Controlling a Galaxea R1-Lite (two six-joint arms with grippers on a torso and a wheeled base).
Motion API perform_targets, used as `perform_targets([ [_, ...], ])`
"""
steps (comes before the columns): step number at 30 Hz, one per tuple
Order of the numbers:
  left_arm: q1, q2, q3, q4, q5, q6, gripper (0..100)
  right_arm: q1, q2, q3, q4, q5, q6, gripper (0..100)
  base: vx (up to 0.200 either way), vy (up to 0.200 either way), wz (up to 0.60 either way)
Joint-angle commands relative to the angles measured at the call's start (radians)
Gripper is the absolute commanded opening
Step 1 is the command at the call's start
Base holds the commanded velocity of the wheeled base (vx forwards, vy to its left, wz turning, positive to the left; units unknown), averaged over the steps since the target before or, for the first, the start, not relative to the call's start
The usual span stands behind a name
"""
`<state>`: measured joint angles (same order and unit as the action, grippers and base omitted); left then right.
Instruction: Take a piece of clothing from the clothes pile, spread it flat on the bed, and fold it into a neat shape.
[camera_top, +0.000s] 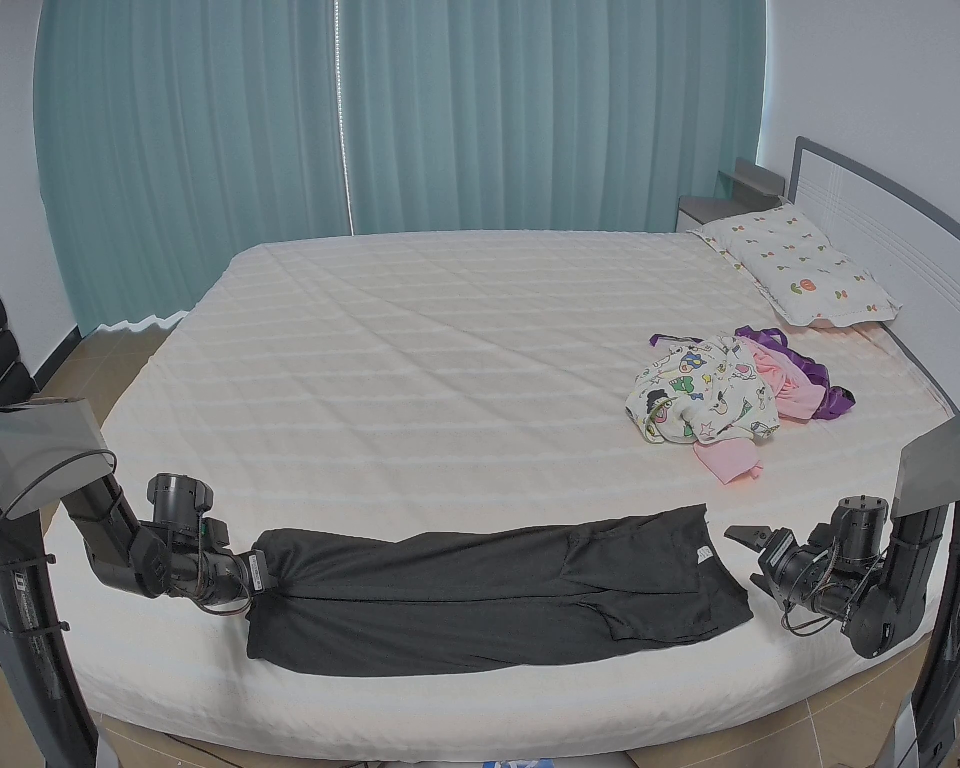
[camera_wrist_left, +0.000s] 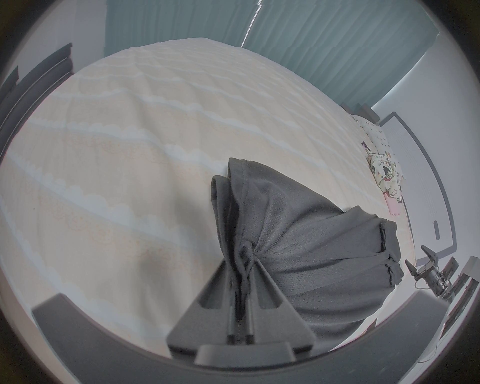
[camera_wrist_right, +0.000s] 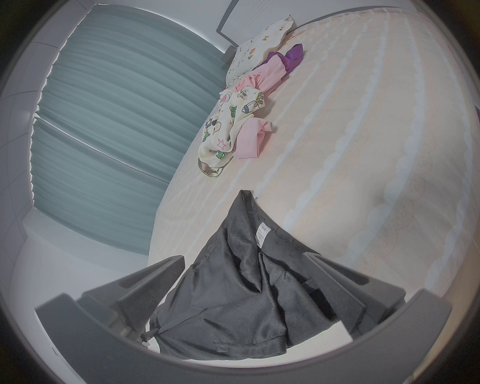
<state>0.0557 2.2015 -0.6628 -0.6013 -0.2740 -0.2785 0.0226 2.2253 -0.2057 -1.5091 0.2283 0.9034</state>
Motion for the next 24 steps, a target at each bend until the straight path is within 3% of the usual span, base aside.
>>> perform_targets([
  [1,0.033,-0.043,0.022,0.0,-0.013,0.001,0,0.0,0.002,-0.001,0.0,0.0,0.002,100,0.0,0.0,0.0],
  [15,0.167,-0.146,0.034,0.089,-0.091,0.007,0,-0.001,0.002,0.0,0.0,0.008,0.003,100,0.0,0.0,0.0],
  [24,0.349,-0.197,-0.011,0.172,-0.177,0.051,0,-0.001,0.0,0.0,0.0,0.008,0.014,100,0.0,0.0,0.0],
])
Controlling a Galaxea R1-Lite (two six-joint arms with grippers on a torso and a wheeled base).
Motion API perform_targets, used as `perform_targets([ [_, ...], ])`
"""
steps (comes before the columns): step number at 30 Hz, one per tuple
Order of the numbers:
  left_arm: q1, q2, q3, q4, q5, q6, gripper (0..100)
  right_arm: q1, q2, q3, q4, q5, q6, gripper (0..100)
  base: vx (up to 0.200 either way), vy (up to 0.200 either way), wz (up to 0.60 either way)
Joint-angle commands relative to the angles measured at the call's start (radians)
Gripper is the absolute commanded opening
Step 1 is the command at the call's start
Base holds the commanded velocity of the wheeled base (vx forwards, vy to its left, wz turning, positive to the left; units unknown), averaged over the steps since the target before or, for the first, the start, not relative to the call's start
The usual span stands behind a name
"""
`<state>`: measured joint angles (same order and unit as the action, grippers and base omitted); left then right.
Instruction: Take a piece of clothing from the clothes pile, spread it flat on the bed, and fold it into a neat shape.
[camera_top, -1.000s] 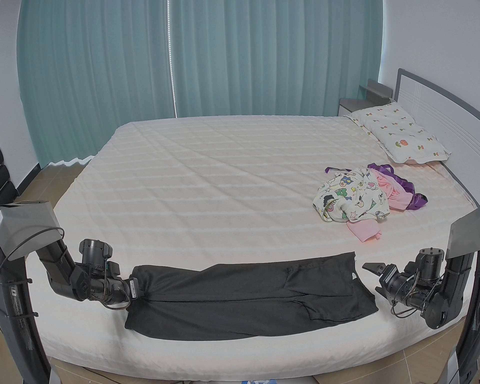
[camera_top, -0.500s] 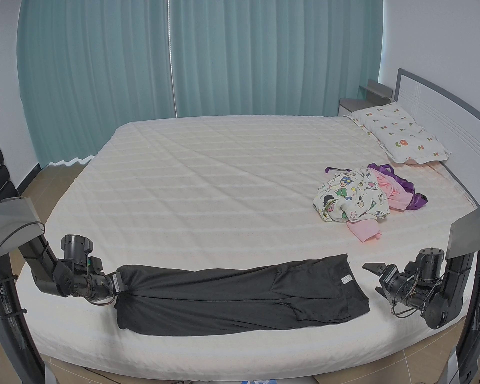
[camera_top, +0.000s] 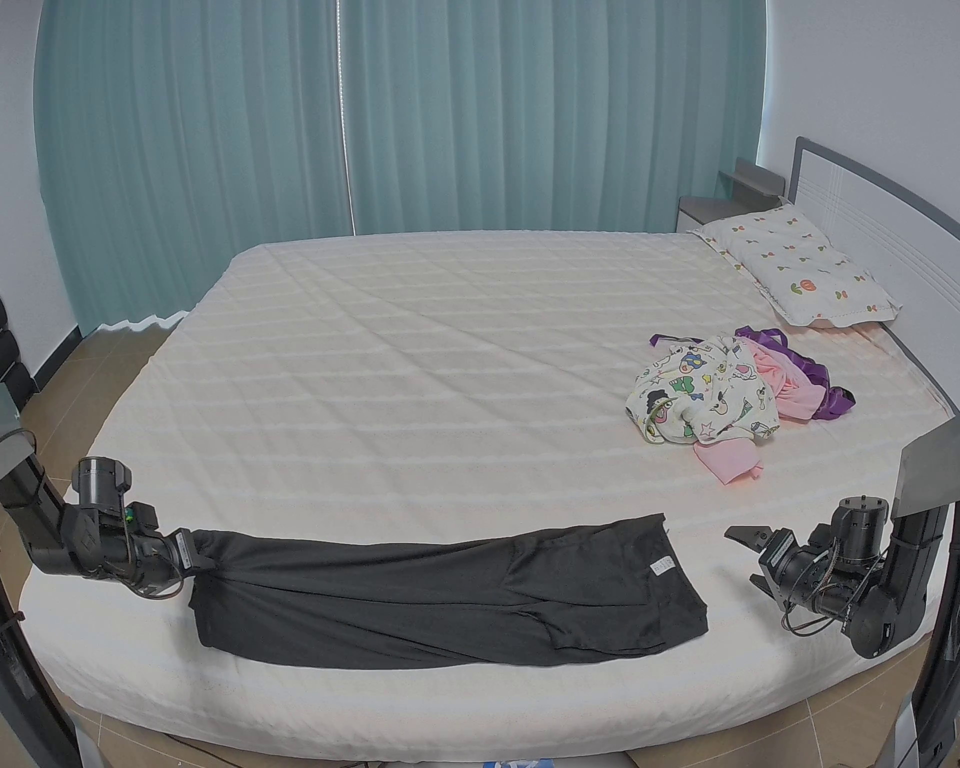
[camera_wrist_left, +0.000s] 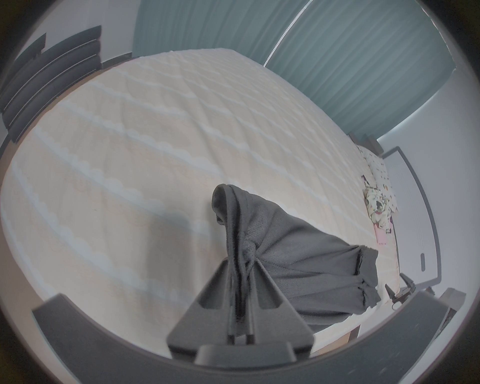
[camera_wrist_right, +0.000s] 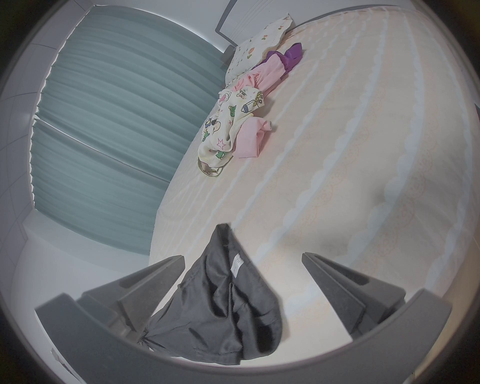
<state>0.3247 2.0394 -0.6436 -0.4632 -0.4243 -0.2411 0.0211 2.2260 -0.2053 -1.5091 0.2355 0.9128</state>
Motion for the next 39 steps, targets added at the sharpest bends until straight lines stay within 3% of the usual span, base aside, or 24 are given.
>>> perform_targets([
  [1,0.1,-0.041,-0.041,0.052,-0.039,0.016,0,0.0,0.001,0.0,0.0,0.001,0.005,100,0.0,0.0,0.0],
  [5,0.143,-0.073,-0.079,0.14,-0.083,0.014,0,0.0,0.0,0.0,0.0,0.001,0.005,100,0.0,0.0,0.0],
  [10,0.116,-0.111,-0.07,0.169,-0.077,0.005,0,0.0,0.001,0.0,0.0,0.001,0.005,100,0.0,0.0,0.0],
  [17,-0.087,-0.165,-0.059,0.198,0.028,-0.17,0,-0.001,-0.002,0.0,-0.002,0.013,0.009,100,0.0,0.0,0.0],
  [20,-0.107,-0.171,-0.056,0.199,0.038,-0.185,0,-0.001,-0.002,0.0,-0.002,0.013,0.011,100,0.0,0.0,0.0],
  [21,-0.182,-0.208,-0.048,0.205,0.059,-0.236,0,-0.001,-0.002,0.0,-0.002,0.013,0.011,100,0.0,-0.2,0.0],
  [39,-0.526,-0.252,-0.065,0.264,0.246,-0.397,0,0.002,0.0,0.0,-0.002,0.013,0.011,100,0.0,-0.2,0.0],
])
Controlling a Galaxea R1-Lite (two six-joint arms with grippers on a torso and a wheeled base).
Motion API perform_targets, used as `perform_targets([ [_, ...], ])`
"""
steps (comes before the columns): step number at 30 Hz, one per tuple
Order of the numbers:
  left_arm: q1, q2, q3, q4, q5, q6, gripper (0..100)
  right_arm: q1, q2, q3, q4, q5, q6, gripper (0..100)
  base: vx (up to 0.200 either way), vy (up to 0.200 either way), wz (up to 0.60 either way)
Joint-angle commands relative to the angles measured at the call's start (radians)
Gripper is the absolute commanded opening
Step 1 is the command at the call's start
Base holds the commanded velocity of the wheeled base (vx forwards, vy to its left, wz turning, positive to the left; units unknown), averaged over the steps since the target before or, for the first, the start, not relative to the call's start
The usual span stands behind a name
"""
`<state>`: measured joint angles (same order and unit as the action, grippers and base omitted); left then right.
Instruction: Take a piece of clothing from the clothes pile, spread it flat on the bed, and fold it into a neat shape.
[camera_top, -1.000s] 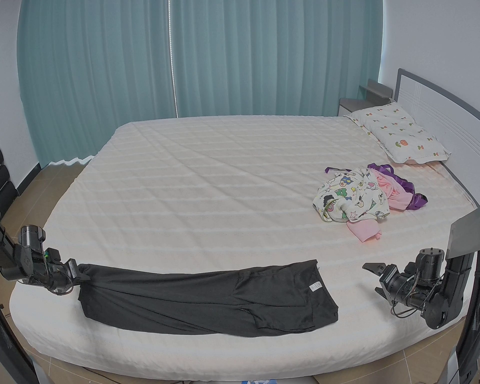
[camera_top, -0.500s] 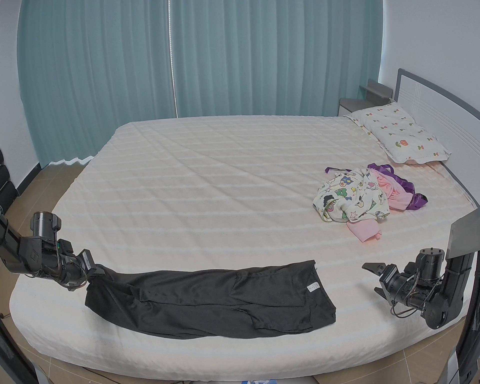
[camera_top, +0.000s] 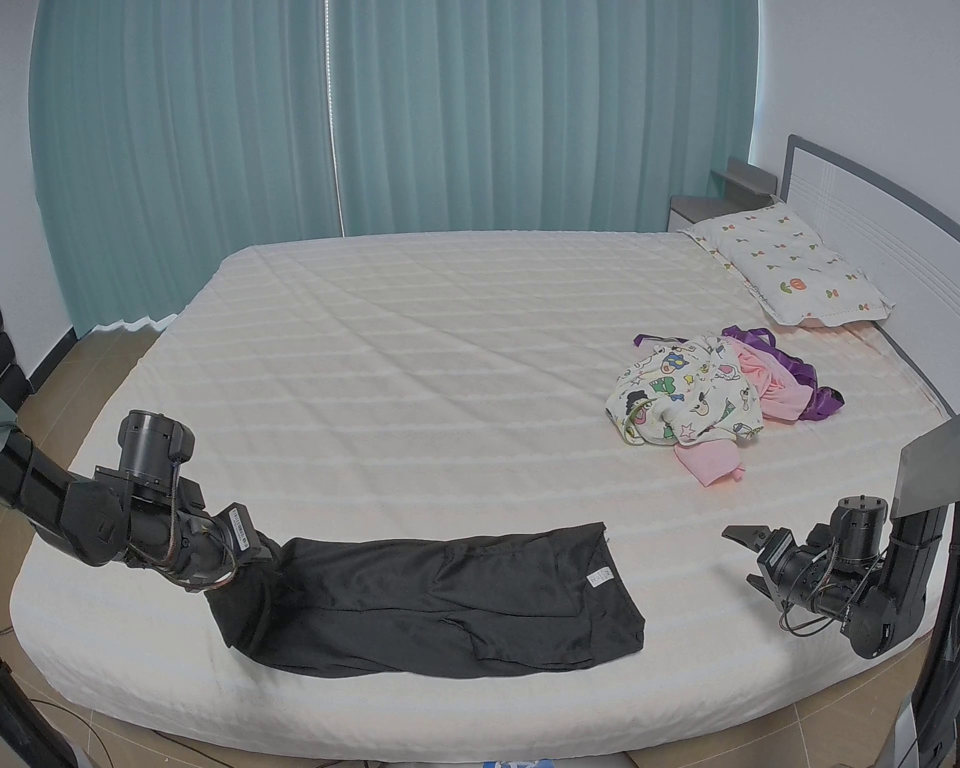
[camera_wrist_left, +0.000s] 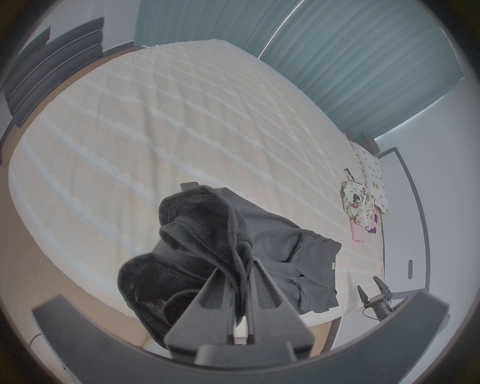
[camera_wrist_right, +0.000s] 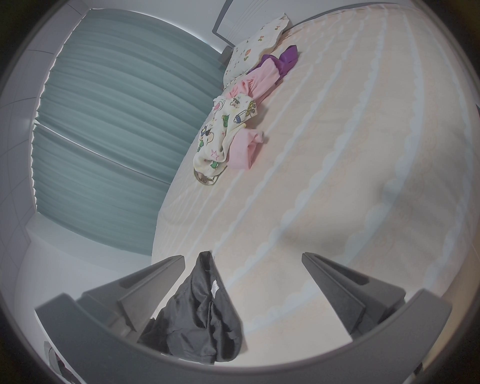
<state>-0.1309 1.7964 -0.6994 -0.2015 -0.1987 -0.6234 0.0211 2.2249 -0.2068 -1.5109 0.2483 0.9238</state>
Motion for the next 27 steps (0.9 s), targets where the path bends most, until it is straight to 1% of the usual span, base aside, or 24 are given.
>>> perform_targets([
  [1,-0.073,-0.009,-0.009,0.002,0.022,-0.015,0,0.002,0.001,0.001,0.0,0.0,0.0,100,0.0,-0.2,0.0],
  [4,-0.112,0.0,-0.028,0.008,0.041,-0.016,0,0.002,0.001,0.001,0.0,0.0,0.0,100,0.0,-0.2,0.0],
  [6,-0.119,0.001,-0.031,0.013,0.044,-0.016,0,0.002,0.001,0.001,0.0,0.0,0.0,100,0.0,-0.2,0.0],
  [7,-0.142,0.012,-0.04,0.014,0.05,-0.018,0,0.002,0.001,0.001,0.0,0.0,0.0,100,0.0,-0.2,0.0],
  [11,-0.171,0.043,-0.063,0.014,0.055,-0.035,0,0.002,0.002,0.001,0.0,0.0,0.0,100,0.0,-0.2,0.0],
  [18,-0.17,0.109,-0.066,0.004,0.058,-0.045,0,0.002,0.006,0.001,0.0,0.0,0.0,100,0.0,0.0,0.0],
  [27,-0.167,0.106,-0.061,0.005,0.058,-0.045,0,0.002,0.006,0.0,0.0,0.0,0.0,100,0.0,0.0,0.0],
])
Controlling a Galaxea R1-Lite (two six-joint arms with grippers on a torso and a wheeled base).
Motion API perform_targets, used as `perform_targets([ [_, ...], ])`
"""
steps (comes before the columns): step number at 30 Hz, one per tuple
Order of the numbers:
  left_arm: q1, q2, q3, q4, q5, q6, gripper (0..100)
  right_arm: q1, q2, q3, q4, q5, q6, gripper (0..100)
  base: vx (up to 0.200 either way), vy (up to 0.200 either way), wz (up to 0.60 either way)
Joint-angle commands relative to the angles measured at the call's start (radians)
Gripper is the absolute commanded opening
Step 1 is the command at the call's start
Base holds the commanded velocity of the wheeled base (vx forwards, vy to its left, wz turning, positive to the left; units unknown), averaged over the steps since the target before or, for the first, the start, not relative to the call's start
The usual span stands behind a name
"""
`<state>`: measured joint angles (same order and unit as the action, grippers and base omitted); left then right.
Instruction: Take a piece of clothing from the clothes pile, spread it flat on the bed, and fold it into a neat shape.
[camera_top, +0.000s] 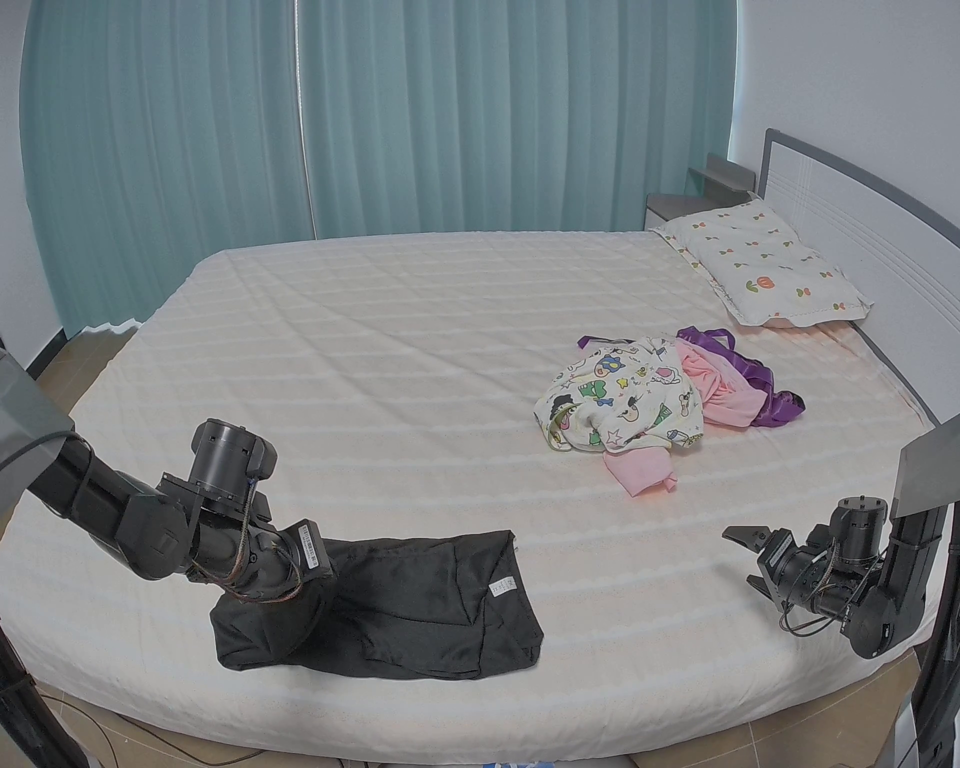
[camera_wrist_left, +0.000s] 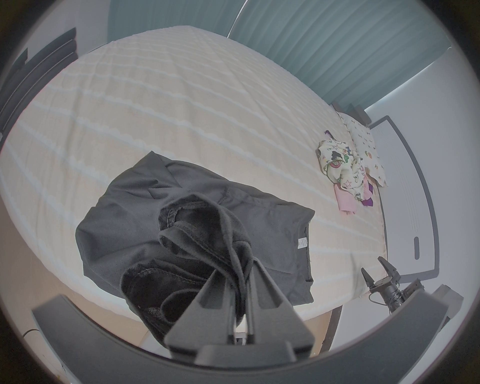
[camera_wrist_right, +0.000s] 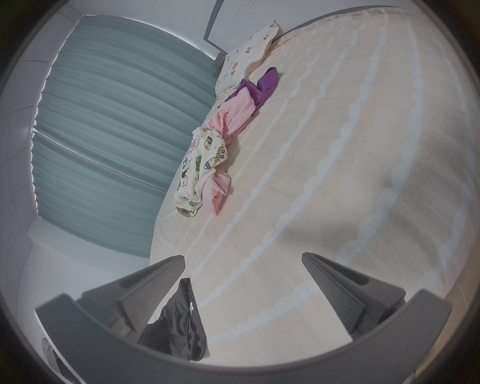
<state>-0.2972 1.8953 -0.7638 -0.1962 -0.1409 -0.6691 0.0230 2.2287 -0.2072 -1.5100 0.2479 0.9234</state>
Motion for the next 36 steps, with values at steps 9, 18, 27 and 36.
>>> perform_targets([
  [9,-0.003,0.002,-0.005,0.0,0.0,0.0,0,0.0,0.002,0.0,-0.001,0.001,0.0,100,0.0,0.0,0.0],
  [18,0.001,0.008,-0.011,-0.002,0.001,-0.017,0,0.0,-0.001,0.0,-0.001,0.001,0.0,100,-0.022,0.0,0.0],
  [27,0.0,0.005,-0.017,-0.005,0.0,-0.017,0,0.0,-0.001,0.0,-0.001,0.001,0.0,100,-0.044,0.0,0.0],
  [36,0.004,0.016,-0.083,0.0,0.007,-0.075,0,0.0,-0.001,0.0,-0.001,0.001,0.0,100,0.0,0.0,0.0],
])
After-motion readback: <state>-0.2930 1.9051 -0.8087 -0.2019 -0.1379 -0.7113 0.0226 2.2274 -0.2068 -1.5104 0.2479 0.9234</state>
